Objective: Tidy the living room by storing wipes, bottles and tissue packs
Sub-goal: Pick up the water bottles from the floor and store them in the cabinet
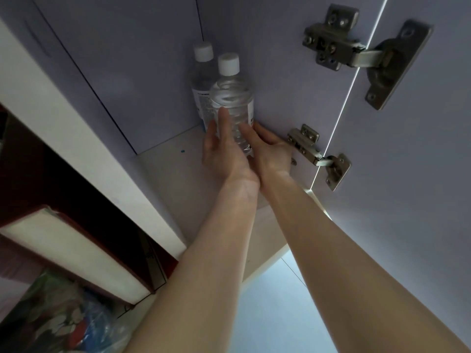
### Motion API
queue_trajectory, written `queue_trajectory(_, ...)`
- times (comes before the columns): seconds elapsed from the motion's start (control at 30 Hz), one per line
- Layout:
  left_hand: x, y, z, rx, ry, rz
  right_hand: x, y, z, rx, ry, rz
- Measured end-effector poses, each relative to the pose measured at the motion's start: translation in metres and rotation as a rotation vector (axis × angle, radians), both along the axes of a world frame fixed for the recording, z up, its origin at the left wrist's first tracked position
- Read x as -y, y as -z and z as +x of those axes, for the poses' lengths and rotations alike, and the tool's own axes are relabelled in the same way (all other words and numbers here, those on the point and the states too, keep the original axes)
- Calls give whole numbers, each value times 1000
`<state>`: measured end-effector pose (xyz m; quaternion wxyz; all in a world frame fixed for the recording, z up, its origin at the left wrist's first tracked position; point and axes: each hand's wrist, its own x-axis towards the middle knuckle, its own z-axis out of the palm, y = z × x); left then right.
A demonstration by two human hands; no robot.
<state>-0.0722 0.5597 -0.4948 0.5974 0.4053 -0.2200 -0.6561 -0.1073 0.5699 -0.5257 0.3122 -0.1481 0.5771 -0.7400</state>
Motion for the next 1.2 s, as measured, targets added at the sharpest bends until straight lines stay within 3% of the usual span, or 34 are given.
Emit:
queue_trajectory(0.57,13,0,0,-43,-18,15,8,-9,1,47,-33,-56)
queue_trajectory(0.73,-9,2,7,144,17,-15,-25,-4,11,17,30,27)
queue_trajectory(0.83,-30,7,19,165,106,-16,-59,-4,21,-48,39,84)
queue_trajectory(1.03,-84,11,63,246,427,33,-140,-13,50,5,48,58)
queue_trajectory(1.2,-124,7,99,361,621,-53,-206,-22,71,-15,36,85)
